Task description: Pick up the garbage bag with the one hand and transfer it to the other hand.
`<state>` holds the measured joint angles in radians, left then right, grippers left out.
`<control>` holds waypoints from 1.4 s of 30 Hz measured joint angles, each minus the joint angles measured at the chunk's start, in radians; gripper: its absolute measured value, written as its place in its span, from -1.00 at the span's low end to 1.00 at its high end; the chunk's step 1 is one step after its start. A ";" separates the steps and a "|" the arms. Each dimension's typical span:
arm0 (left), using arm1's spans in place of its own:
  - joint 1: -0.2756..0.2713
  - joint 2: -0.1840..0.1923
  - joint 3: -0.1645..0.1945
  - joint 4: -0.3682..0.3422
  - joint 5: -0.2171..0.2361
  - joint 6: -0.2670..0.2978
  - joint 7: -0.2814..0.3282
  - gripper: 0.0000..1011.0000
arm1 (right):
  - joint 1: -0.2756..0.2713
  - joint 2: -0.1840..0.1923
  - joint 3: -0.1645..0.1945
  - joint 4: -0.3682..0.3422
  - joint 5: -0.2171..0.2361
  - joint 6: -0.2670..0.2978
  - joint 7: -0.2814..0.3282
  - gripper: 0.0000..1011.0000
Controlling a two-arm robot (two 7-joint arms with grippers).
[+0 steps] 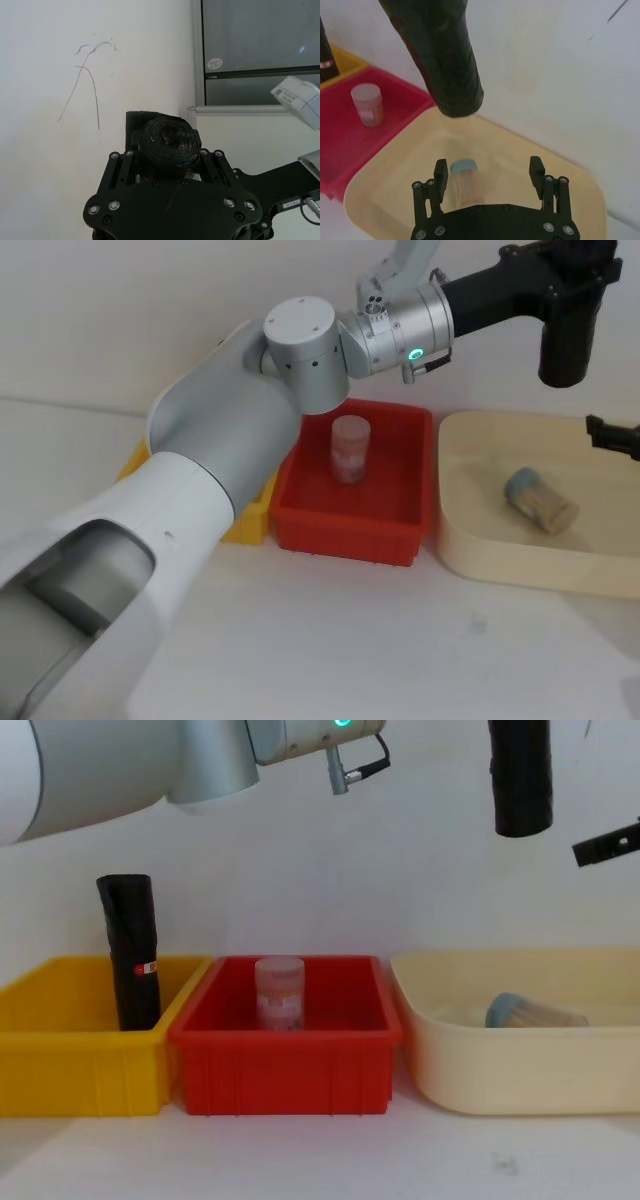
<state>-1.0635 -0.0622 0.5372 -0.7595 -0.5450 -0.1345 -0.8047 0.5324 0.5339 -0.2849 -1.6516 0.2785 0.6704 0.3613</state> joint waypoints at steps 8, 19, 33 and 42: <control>-0.003 -0.004 0.001 0.005 -0.001 -0.002 -0.002 0.00 | -0.017 -0.039 0.030 -0.002 0.005 -0.083 -0.026 0.98; -0.005 -0.006 0.002 0.009 -0.002 -0.003 -0.004 0.00 | -0.019 -0.117 0.042 0.045 0.021 -0.229 -0.056 0.98; -0.006 -0.007 0.002 0.011 -0.003 -0.004 -0.005 0.00 | 0.013 -0.195 0.033 0.142 0.044 -0.362 -0.067 0.98; -0.006 -0.008 0.001 0.011 -0.002 -0.004 -0.005 0.00 | 0.025 -0.213 0.032 0.175 0.054 -0.407 -0.071 0.98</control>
<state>-1.0699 -0.0699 0.5387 -0.7481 -0.5474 -0.1388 -0.8096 0.5578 0.3210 -0.2530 -1.4770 0.3327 0.2636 0.2908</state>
